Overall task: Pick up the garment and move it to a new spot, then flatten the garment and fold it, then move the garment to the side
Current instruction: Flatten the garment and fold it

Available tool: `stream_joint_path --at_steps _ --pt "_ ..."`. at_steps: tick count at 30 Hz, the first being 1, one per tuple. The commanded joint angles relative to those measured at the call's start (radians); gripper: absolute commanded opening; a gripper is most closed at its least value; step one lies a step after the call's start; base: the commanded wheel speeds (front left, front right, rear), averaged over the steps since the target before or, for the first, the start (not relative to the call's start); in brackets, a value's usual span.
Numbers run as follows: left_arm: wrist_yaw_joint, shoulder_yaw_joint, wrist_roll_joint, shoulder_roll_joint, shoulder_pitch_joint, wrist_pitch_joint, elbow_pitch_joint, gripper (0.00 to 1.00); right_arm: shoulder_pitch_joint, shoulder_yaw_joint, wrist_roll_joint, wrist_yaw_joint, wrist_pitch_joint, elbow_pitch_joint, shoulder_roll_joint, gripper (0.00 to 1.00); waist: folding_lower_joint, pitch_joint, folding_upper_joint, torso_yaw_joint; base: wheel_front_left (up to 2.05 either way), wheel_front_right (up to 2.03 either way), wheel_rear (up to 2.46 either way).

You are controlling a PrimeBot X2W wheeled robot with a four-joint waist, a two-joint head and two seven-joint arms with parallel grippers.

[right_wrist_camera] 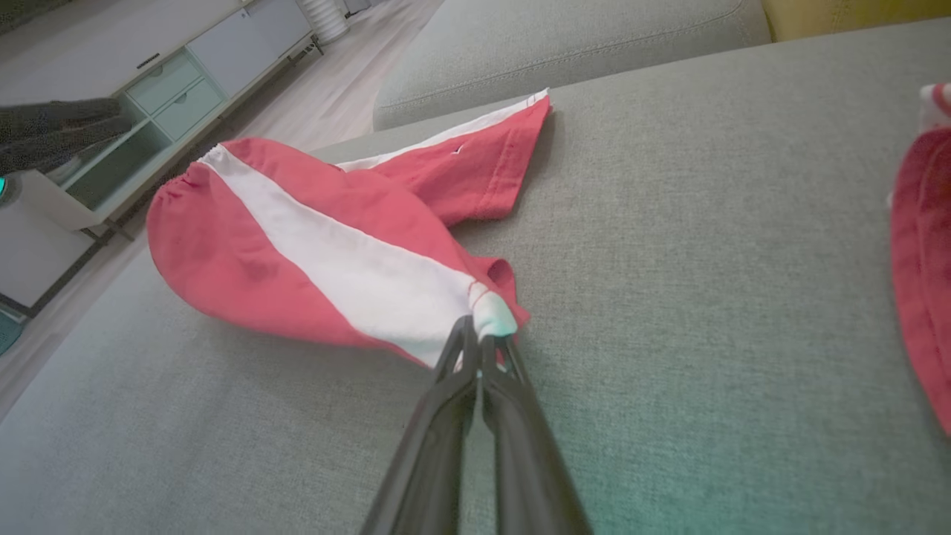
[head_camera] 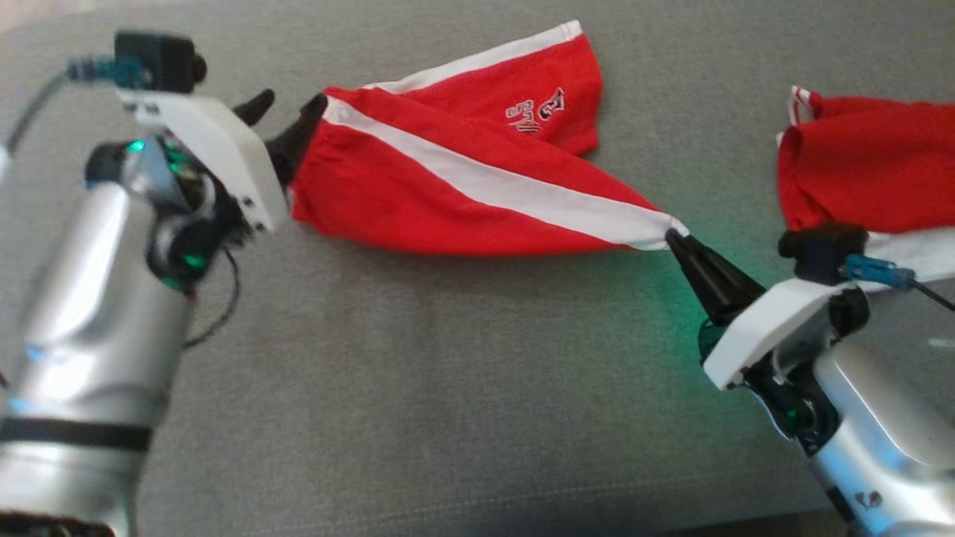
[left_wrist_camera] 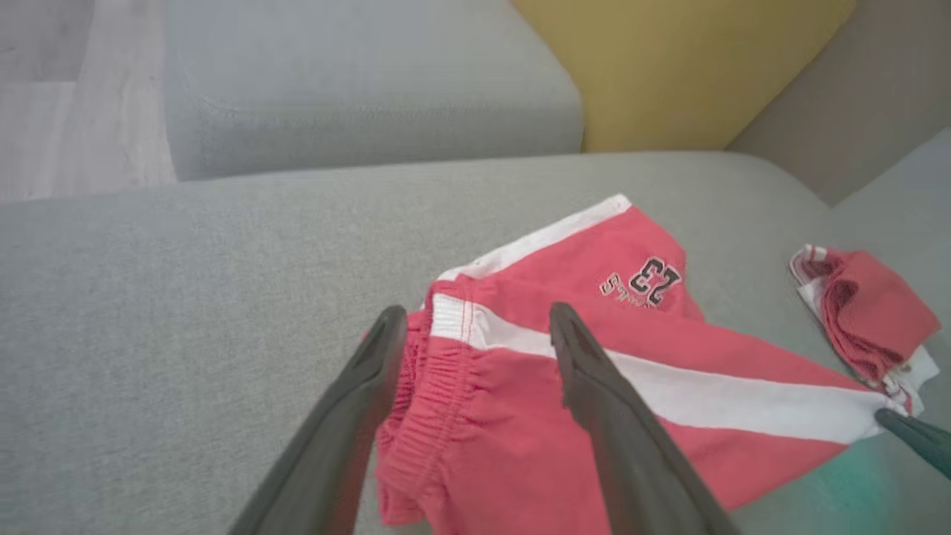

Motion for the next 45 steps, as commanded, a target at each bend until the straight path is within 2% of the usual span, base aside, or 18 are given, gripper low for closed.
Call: stream_joint_path --at_steps 1,3,8,30,31,32,33,34,45 --pt "-0.006 0.018 -0.024 0.048 -0.069 0.046 -0.009 1.00 -0.039 0.013 -0.014 -0.001 0.005 -0.033 0.003 0.00 0.0000 0.016 0.0000 -0.022 0.00 0.00 0.00" --pt "-0.006 -0.012 -0.071 0.086 -0.141 0.162 0.054 1.00 -0.061 0.032 -0.024 -0.001 0.010 -0.030 0.018 0.00 0.0000 0.027 0.0000 -0.044 0.00 0.00 0.00" --pt "-0.006 -0.064 -0.106 0.129 -0.217 0.261 0.120 1.00 -0.096 0.061 -0.028 -0.001 0.007 -0.020 0.033 0.00 0.0000 0.046 0.0000 -0.070 0.00 0.00 0.00" --pt "-0.006 -0.159 -0.198 0.140 -0.304 0.268 0.236 1.00 -0.160 0.121 -0.014 -0.001 -0.026 0.028 0.034 0.00 0.0000 0.070 0.0000 -0.097 0.00 0.00 0.00" --pt "-0.006 -0.166 -0.203 0.139 -0.305 0.264 0.231 0.93 -0.160 0.122 -0.013 -0.001 -0.026 0.029 0.033 0.00 0.0000 0.070 0.0000 -0.097 0.00 0.00 0.00" --pt "-0.006 -0.175 -0.208 0.140 -0.306 0.259 0.224 0.42 -0.161 0.122 -0.013 -0.001 -0.027 0.030 0.032 0.00 0.0000 0.071 0.0000 -0.096 0.00 0.00 0.00" --pt "-0.006 -0.181 -0.213 0.143 -0.306 0.251 0.219 0.13 -0.162 0.123 -0.012 -0.001 -0.028 0.032 0.032 0.00 0.0000 0.071 0.0000 -0.095 0.00 0.00 0.00" --pt "-0.006 -0.187 -0.215 0.146 -0.308 0.242 0.216 0.00 -0.162 0.123 -0.012 -0.001 -0.029 0.033 0.031 0.00 0.0000 0.071 0.0000 -0.093 0.00 0.00 0.00" --pt "-0.006 -0.257 -0.288 0.161 -0.328 0.147 0.147 0.00 -0.205 0.095 -0.017 -0.001 -0.061 0.045 0.002 0.00 0.0000 0.011 0.0000 -0.049 0.00 0.00 0.00"
